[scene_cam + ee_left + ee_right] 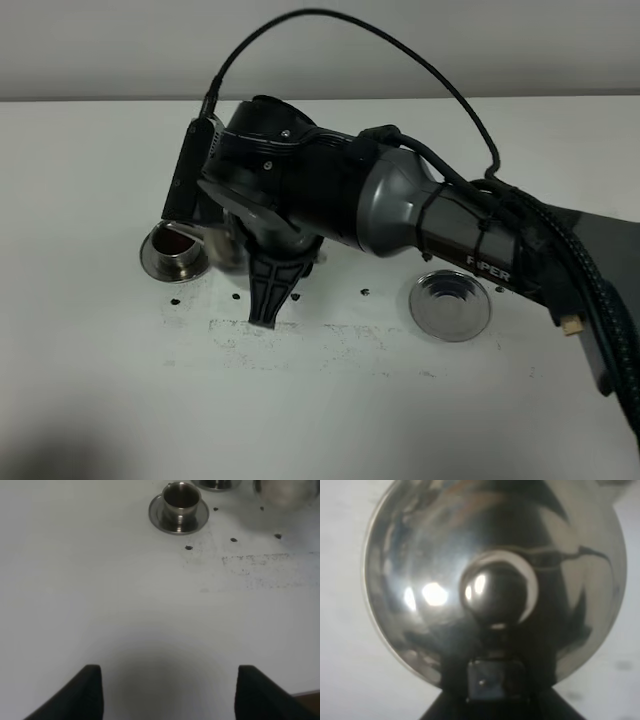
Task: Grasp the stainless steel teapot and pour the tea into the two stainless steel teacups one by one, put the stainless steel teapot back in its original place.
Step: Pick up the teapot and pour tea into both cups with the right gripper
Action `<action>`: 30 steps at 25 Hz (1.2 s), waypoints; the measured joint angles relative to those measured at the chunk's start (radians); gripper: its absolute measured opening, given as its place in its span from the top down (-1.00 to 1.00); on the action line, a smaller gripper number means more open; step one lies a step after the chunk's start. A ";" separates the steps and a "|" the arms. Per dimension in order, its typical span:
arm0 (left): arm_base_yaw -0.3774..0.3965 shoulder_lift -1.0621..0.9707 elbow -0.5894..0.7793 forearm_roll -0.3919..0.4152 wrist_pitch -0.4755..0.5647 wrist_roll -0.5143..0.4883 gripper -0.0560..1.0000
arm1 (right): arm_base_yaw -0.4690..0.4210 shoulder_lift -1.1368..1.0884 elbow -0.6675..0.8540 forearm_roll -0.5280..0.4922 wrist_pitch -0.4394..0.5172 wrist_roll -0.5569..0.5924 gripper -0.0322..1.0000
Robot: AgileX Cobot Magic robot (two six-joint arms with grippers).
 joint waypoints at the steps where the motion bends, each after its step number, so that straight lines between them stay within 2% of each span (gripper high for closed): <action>1: 0.000 0.000 0.000 0.000 0.000 0.000 -0.14 | 0.000 -0.009 0.026 0.039 -0.022 0.014 0.57; 5: 0.000 0.000 0.000 0.000 0.000 0.000 -0.14 | -0.003 -0.013 0.083 0.143 -0.116 0.036 0.57; 10: 0.000 0.000 0.000 0.000 0.000 0.000 -0.14 | -0.005 0.015 0.090 0.157 -0.175 0.040 0.57; 18: 0.000 0.000 0.000 0.000 0.000 0.000 -0.14 | -0.030 0.059 0.092 0.226 -0.193 0.009 0.57; 30: 0.000 0.000 0.000 0.000 0.000 0.000 -0.14 | -0.063 0.090 0.089 0.249 -0.199 -0.022 0.57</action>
